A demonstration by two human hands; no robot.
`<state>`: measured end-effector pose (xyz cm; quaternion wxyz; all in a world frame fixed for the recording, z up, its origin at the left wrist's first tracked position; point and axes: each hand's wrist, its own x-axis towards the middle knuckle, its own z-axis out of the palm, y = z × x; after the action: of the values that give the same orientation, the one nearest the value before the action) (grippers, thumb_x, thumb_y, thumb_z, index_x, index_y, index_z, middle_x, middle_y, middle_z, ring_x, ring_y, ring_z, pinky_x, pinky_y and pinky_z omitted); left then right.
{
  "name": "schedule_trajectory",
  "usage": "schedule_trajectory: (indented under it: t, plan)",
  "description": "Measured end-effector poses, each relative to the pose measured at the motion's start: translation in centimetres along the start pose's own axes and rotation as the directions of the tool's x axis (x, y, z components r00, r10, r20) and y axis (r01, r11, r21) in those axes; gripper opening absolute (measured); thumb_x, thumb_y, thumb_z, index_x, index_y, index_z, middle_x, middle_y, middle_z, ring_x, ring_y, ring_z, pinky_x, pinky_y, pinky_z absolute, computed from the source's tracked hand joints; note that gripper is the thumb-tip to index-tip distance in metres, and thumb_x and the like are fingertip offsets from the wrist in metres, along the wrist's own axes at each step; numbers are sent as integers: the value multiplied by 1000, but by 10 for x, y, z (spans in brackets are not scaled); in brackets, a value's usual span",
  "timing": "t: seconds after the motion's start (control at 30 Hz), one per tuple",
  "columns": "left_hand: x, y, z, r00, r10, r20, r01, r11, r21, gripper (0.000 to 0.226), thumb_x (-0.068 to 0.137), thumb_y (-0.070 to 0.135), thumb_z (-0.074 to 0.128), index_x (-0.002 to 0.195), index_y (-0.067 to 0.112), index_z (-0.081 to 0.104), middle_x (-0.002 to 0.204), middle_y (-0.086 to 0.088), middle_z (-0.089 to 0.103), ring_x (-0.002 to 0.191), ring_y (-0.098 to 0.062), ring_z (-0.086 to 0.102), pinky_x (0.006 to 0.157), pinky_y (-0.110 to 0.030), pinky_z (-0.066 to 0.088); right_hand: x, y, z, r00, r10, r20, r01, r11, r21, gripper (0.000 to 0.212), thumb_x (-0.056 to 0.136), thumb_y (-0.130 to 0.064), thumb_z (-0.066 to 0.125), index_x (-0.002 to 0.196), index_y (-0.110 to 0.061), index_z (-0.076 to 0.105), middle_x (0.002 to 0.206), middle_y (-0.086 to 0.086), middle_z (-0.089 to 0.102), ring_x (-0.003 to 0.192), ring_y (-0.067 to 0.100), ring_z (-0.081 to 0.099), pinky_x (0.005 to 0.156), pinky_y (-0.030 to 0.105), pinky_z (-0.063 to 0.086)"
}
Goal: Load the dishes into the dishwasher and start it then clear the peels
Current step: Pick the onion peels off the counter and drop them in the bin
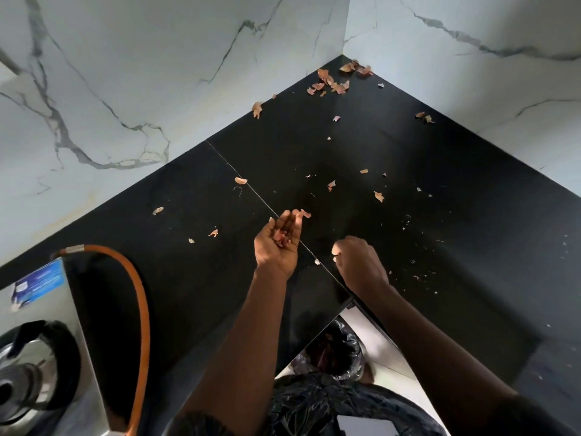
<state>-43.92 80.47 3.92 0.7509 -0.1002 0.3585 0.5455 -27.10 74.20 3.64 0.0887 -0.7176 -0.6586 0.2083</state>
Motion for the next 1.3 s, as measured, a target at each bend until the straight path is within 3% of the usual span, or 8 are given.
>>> schedule_trajectory:
  t: [0.33, 0.47, 0.6, 0.8, 0.9, 1.07, 1.17, 1.3]
  plan:
    - [-2, 10, 6, 1000, 8, 20, -8, 1000, -5, 38, 106, 21, 42, 109, -9, 65, 114, -28, 69, 102, -35, 72, 80, -38, 62, 10, -49, 17, 970, -228, 86, 236, 967, -98, 18, 94, -11, 67, 111, -16, 67, 104, 1, 67, 90, 14, 64, 78, 27, 54]
    - [-6, 10, 4, 1000, 11, 16, -11, 1000, 17, 38, 106, 21, 42, 109, -8, 66, 116, -27, 69, 106, -35, 71, 85, -38, 61, 22, -41, 10, 983, -178, 39, 178, 984, 8, 22, 90, -15, 72, 111, -18, 66, 107, 1, 67, 98, 13, 65, 84, 27, 55]
    - [-8, 10, -1, 1000, 20, -11, -20, 999, 45, 39, 106, 22, 41, 116, -8, 64, 117, -26, 69, 108, -35, 70, 90, -39, 58, 43, -32, -13, 994, -71, -81, 88, 970, 226, 17, 86, -8, 73, 99, -18, 68, 96, -4, 68, 84, 4, 64, 76, 21, 54]
    - [-3, 0, 1, 995, 12, -94, -4, 996, 92, 35, 105, 21, 44, 102, -1, 71, 95, -15, 75, 87, -24, 74, 82, -31, 57, 42, -70, -24, 929, -339, -152, 370, 879, 300, 14, 88, -2, 66, 93, -14, 72, 89, -5, 69, 75, -2, 62, 67, 12, 49]
    - [2, -2, -3, 995, -9, -97, 19, 994, 108, 33, 104, 23, 47, 109, 1, 70, 103, -13, 72, 105, -26, 69, 96, -32, 51, 43, -85, -13, 909, -396, -133, 417, 861, 290, 19, 90, -1, 63, 94, -14, 75, 90, -4, 72, 79, 1, 65, 74, 16, 53]
    - [-1, 8, -6, 997, 7, -82, -4, 999, 39, 36, 105, 21, 44, 106, -5, 68, 103, -20, 73, 94, -29, 73, 85, -36, 57, 72, -73, -21, 940, -202, -274, 288, 902, 322, 19, 92, -2, 65, 106, -12, 72, 102, 0, 72, 89, 5, 66, 78, 17, 54]
    - [-4, 17, -12, 997, -2, -80, 2, 1000, -6, 38, 106, 21, 44, 116, -8, 65, 111, -25, 71, 104, -34, 72, 86, -38, 59, 97, -49, -19, 987, -4, -160, 40, 973, 225, 27, 93, -9, 66, 120, -14, 66, 115, 5, 69, 102, 12, 66, 87, 26, 54]
    - [-6, 23, -16, 996, 4, -90, -4, 1000, -8, 38, 106, 22, 44, 118, -7, 64, 113, -25, 71, 103, -34, 72, 85, -37, 60, 112, -43, -10, 999, -40, -33, 42, 997, 71, 37, 93, -15, 68, 129, -16, 61, 123, 5, 65, 111, 16, 63, 93, 32, 53]
